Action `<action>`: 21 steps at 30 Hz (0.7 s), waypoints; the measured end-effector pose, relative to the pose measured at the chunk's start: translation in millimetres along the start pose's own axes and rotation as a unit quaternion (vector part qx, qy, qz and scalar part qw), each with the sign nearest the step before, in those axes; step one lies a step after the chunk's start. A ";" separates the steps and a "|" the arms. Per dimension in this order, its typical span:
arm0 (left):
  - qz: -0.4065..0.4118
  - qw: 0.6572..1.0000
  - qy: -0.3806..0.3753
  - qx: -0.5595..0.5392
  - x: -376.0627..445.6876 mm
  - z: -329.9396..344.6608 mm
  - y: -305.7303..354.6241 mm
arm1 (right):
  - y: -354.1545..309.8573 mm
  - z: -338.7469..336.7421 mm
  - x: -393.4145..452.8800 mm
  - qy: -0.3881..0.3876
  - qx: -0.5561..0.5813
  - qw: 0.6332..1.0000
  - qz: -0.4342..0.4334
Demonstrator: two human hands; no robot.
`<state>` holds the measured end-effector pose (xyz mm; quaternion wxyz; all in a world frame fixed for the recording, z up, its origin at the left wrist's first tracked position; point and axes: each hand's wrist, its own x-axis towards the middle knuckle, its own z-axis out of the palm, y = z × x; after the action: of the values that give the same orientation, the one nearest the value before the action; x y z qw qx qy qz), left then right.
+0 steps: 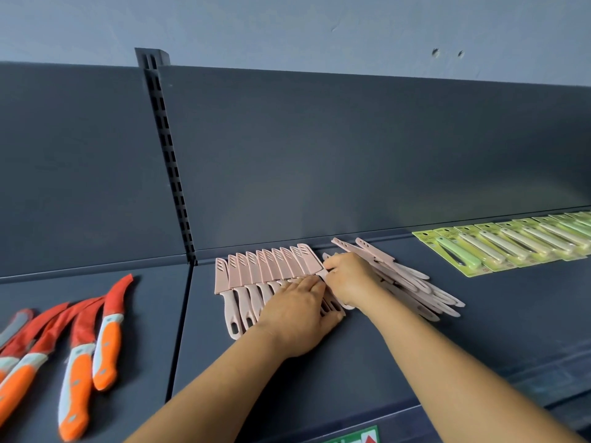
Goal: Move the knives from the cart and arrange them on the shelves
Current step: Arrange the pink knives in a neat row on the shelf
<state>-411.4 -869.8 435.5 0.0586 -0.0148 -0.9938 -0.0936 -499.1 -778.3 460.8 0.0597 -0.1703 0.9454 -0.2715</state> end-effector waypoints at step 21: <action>0.009 0.999 -0.027 0.017 13.2 -0.5 17.8 | 49.0 -28.2 -28.2 0.038 -0.259 0.965 -0.016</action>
<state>-423.7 -852.2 440.9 0.0333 -0.0256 -0.9962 -0.0760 -492.7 -715.5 459.0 -0.0267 -0.1845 0.9822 -0.0244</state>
